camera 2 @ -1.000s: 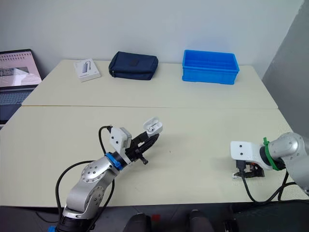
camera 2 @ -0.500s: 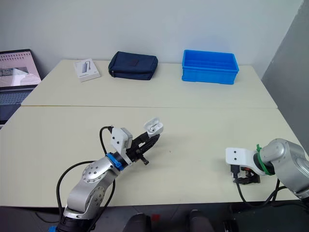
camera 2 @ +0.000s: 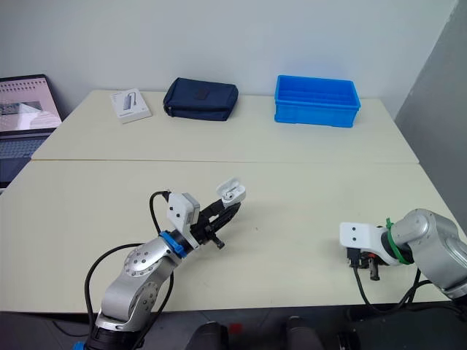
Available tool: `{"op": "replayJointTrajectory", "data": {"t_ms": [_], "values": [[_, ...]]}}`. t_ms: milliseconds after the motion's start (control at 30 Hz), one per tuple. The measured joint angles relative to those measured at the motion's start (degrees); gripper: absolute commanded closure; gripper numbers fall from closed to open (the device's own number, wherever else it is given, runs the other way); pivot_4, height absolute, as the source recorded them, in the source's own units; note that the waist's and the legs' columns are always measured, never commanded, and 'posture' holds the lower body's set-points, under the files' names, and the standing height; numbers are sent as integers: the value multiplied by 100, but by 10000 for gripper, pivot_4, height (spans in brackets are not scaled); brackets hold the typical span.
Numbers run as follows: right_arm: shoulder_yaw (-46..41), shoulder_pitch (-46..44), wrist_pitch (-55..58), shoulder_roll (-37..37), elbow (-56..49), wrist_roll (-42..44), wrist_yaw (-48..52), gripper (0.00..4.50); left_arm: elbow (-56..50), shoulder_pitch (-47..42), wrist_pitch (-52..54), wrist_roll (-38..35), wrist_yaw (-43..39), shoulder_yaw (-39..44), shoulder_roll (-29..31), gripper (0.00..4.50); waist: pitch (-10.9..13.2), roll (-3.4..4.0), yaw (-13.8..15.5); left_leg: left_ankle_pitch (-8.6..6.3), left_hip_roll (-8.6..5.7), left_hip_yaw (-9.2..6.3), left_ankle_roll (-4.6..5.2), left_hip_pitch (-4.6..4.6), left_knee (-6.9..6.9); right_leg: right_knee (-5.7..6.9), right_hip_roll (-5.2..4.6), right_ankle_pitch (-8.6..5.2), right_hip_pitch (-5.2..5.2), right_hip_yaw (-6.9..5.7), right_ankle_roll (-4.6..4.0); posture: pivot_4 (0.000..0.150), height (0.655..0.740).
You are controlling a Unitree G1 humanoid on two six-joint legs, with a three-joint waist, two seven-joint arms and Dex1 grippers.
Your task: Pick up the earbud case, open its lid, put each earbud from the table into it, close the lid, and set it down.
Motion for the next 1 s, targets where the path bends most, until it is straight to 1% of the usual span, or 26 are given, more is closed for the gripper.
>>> {"op": "replayJointTrajectory", "data": {"t_ms": [100,167,233,300,333,400,467,567,700,1000], "values": [[-403,-244,-38,392,-81,413,-170,41286,4,-54,-19,-10,-48,4,-7,37258,0,1,-2,0,0,-1,0,0,-3,0,1,9,-1,-1,16,1500,7218],[-743,-572,19,929,-164,746,-476,41286,48,-95,-35,-23,-104,16,-15,37258,1,0,-6,0,0,-2,0,0,-7,-1,2,10,-1,-2,18,1500,7218],[-1045,-918,78,1787,-300,1098,-975,41286,169,-184,-63,-27,-157,8,-53,37258,1,-1,-13,0,1,-6,0,-3,-8,2,6,11,-3,-3,19,1500,7218],[-1140,-1119,25,2656,-422,1423,-1494,41286,219,-270,-112,-26,-164,1,-116,37258,2,-2,-3,0,1,-15,0,-8,-14,0,7,10,-3,-12,18,1500,7218],[-1143,-1128,-9,2827,-447,1504,-1607,41286,225,-309,-114,-25,-165,-11,-138,37258,2,-1,0,0,1,-14,0,-12,-14,0,6,10,-5,-11,18,1500,7218],[-1229,-1167,0,3631,-451,1763,-2099,41286,242,-337,-143,-23,-168,10,-141,37258,1,-3,12,0,2,-15,0,-21,-15,-2,7,9,-11,-12,20,1500,7218],[-1149,-1171,-61,4385,-461,1967,-2573,41286,249,-404,-143,-23,-178,-40,-188,37258,0,-2,20,1,1,-19,0,-53,-10,3,6,10,-39,-16,20,1500,7218],[-1025,-1099,-366,4795,-445,1926,-3016,41286,249,-418,-140,-26,-256,-55,-183,37258,0,-1,28,0,1,-22,0,-69,1,0,5,14,-44,-19,21,1500,7218],[-768,-953,-882,5079,-235,1725,-3372,41286,252,-514,-140,-26,-291,-57,-191,37258,0,-1,21,1,1,-26,1,-67,1,4,6,12,-45,-22,24,1500,7218],[-565,-877,-2138,5105,490,1209,-3663,41286,381,-548,-140,-32,-389,-51,-192,37258,0,-1,13,1,1,-28,1,-66,0,5,8,12,-45,-21,24,1500,7218]]}}
